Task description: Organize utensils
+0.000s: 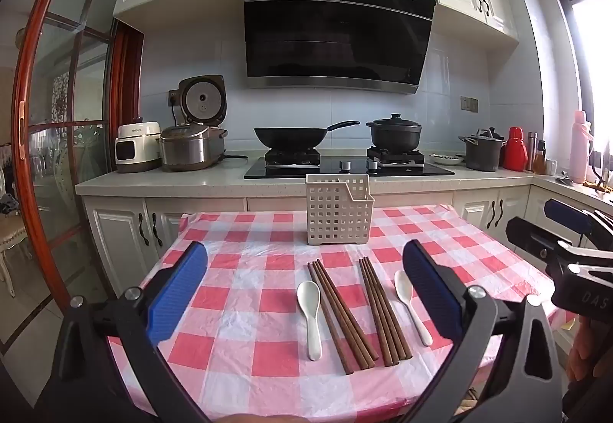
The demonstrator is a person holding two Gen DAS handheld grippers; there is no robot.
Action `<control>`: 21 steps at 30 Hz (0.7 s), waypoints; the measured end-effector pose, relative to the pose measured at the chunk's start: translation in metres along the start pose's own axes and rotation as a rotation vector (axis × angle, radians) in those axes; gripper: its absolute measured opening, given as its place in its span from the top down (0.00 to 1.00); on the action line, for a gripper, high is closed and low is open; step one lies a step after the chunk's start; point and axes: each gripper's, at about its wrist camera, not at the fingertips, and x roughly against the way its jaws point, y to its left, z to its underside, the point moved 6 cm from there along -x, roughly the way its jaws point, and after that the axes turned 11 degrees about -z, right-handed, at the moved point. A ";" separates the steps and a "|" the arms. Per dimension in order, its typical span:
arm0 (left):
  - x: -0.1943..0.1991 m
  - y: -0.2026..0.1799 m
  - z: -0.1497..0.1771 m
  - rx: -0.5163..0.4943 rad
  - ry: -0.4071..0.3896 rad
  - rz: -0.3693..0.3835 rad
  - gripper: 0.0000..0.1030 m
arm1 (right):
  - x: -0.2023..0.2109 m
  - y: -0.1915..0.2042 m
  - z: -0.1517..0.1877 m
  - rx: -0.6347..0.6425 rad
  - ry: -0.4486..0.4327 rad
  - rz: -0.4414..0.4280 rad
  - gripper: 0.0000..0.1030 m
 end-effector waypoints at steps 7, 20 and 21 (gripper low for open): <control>0.000 0.000 0.000 -0.008 0.002 0.001 0.04 | -0.001 0.000 0.002 -0.011 0.016 -0.003 0.18; 0.000 0.000 0.000 -0.009 0.004 0.000 0.04 | -0.005 -0.002 0.006 -0.019 0.025 -0.004 0.18; 0.000 0.000 0.000 -0.009 0.004 0.000 0.04 | -0.005 -0.003 0.006 -0.020 0.025 -0.005 0.18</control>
